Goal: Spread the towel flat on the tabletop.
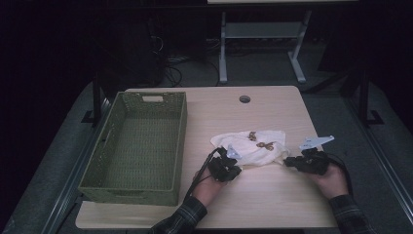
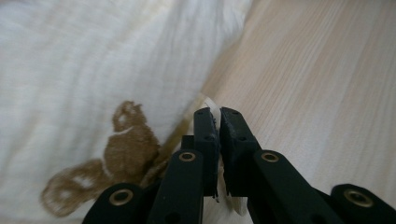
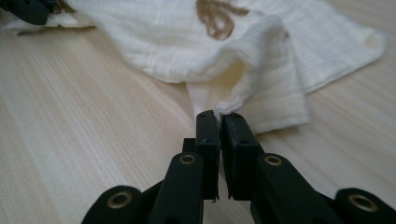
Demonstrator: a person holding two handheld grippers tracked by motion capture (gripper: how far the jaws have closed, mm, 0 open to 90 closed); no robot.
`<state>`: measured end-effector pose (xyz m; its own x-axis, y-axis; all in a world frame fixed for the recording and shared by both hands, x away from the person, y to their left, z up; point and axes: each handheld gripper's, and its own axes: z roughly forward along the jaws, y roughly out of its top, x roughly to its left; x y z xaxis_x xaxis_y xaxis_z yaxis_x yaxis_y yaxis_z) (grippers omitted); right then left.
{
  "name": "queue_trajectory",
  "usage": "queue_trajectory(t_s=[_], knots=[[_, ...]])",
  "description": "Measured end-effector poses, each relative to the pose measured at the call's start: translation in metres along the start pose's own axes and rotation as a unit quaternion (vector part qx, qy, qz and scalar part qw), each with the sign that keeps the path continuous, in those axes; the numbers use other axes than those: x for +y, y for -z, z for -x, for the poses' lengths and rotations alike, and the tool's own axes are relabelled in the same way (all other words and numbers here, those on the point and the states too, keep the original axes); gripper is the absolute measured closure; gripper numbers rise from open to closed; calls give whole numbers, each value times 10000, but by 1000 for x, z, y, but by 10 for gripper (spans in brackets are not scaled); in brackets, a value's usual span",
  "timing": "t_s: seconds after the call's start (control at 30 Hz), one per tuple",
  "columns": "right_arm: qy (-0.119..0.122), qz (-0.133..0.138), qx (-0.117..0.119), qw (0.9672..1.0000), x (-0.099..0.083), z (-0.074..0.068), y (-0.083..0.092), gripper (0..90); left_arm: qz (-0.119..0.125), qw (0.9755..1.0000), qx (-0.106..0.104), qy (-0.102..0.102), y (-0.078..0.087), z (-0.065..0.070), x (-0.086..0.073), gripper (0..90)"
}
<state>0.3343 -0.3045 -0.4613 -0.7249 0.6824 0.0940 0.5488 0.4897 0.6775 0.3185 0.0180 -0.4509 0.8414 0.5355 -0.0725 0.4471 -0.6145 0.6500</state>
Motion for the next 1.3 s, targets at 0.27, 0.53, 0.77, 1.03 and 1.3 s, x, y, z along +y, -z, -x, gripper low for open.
queue_trajectory(t_s=[0.27,0.53,0.77,1.03,1.3], knots=[[-76,362,-102,9993,-10,1,31,858,498,9977,238,390,36,-2,-7,856],[-93,436,-1,9990,-38,-20,58,858,428,9963,535,513,59,11,-26,856],[-89,198,237,9995,-62,-36,61,850,99,9968,660,445,54,24,-34,851],[0,305,396,9987,-56,-36,59,686,361,9957,645,557,54,19,-28,645],[65,355,211,9991,-33,-26,48,669,470,9941,634,743,45,-5,-13,545]])
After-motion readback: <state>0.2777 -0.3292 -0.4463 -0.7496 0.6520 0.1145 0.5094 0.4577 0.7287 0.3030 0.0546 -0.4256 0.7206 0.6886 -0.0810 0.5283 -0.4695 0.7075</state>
